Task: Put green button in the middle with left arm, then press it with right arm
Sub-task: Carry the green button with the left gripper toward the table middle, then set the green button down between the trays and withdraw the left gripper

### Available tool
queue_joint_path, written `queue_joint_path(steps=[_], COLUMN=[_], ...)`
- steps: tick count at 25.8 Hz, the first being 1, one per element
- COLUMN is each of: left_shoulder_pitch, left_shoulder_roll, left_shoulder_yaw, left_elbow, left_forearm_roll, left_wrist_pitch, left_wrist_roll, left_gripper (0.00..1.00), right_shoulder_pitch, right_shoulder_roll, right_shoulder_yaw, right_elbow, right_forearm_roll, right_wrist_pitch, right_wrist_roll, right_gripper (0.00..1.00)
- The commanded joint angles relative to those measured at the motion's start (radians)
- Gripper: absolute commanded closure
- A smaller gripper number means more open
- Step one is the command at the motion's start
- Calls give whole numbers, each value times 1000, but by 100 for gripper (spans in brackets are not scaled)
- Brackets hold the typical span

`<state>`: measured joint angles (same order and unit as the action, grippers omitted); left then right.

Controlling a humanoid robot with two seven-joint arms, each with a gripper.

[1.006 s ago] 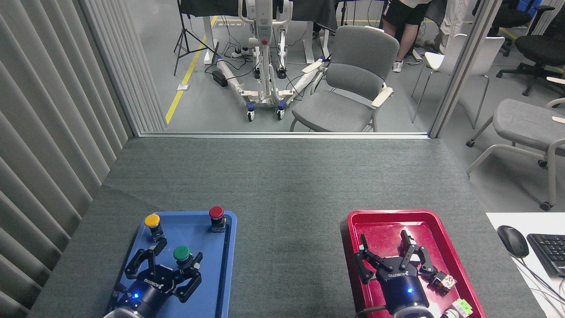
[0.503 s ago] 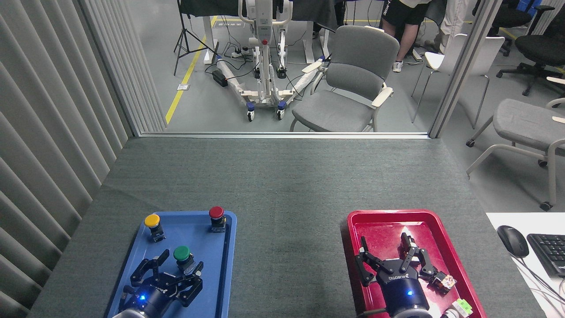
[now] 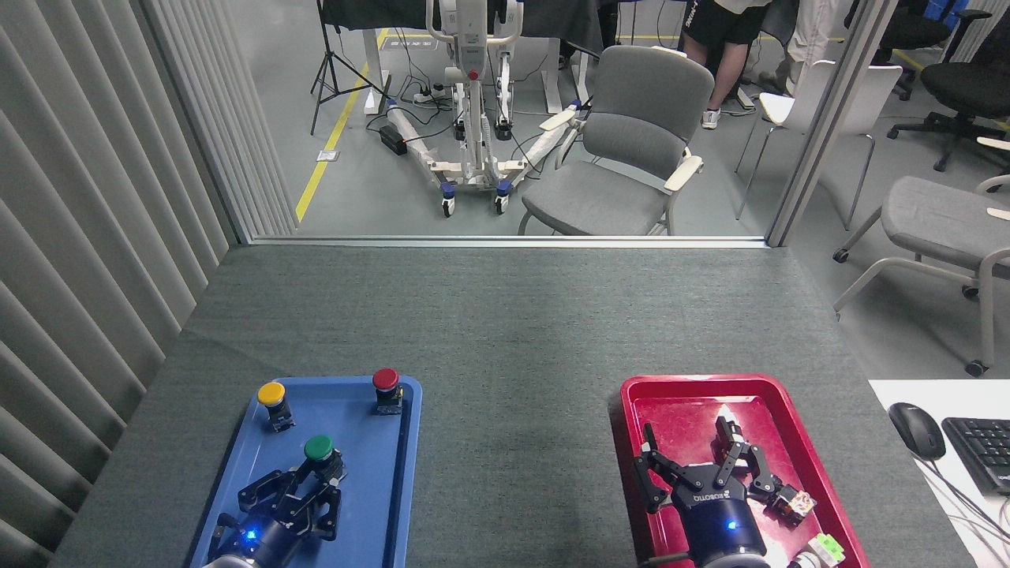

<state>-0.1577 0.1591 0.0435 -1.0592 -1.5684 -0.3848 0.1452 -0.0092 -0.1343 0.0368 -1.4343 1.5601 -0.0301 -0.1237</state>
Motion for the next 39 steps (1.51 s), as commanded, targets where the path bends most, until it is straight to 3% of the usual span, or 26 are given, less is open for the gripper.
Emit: queue_joint_path(steps=[1, 4, 9, 11, 15, 20, 28, 30, 31, 32, 39], left_shoulder_pitch=[3, 6, 20, 0, -85, -190, -232, -233, -233, -232, -181], left_shoulder_roll=[10, 7, -7, -38, -135, -233, -248, -266, -271, -276, -268], left_shoulder_yaw=[-1, 1, -5, -71, -267, -418, -438, -438, -439, -438, -436], left_elbow=[-2, -42, -255, -271, -120, 133, 246, 274, 271, 268, 119], left_forearm_roll=[2, 5, 7, 7, -18, -42, -30, -30, -36, -27, -27], left_wrist_pitch=[-5, -62, -129, -140, -108, 24, 60, 63, 67, 76, 112], left_wrist_roll=[13, 31, 37, 28, 27, 36, 40, 42, 43, 50, 34], left_gripper=[98, 100, 100, 100, 100, 100, 98, 84, 50, 0, 0], right_shoulder_pitch=[0, -2, 0, 0, 0, 0, -2, -2, -2, -3, -9], right_shoulder_roll=[1, 2, 4, 4, 5, 7, 24, 24, 25, 28, 65], right_shoulder_yaw=[0, 0, 2, 2, 5, 6, 26, 28, 31, 37, 84], right_elbow=[0, 0, 0, 2, 2, 2, 6, 8, 8, 9, 14], right_forearm_roll=[0, 0, 0, 0, 0, 0, -2, -2, -2, -2, 3], right_wrist_pitch=[1, 9, 21, 24, 30, 36, 93, 91, 91, 90, 67], right_wrist_roll=[-1, -2, -4, -4, -4, -4, -5, -5, -5, -5, -5], right_gripper=[0, 0, 2, 2, 2, 2, 2, 2, 2, 1, 1])
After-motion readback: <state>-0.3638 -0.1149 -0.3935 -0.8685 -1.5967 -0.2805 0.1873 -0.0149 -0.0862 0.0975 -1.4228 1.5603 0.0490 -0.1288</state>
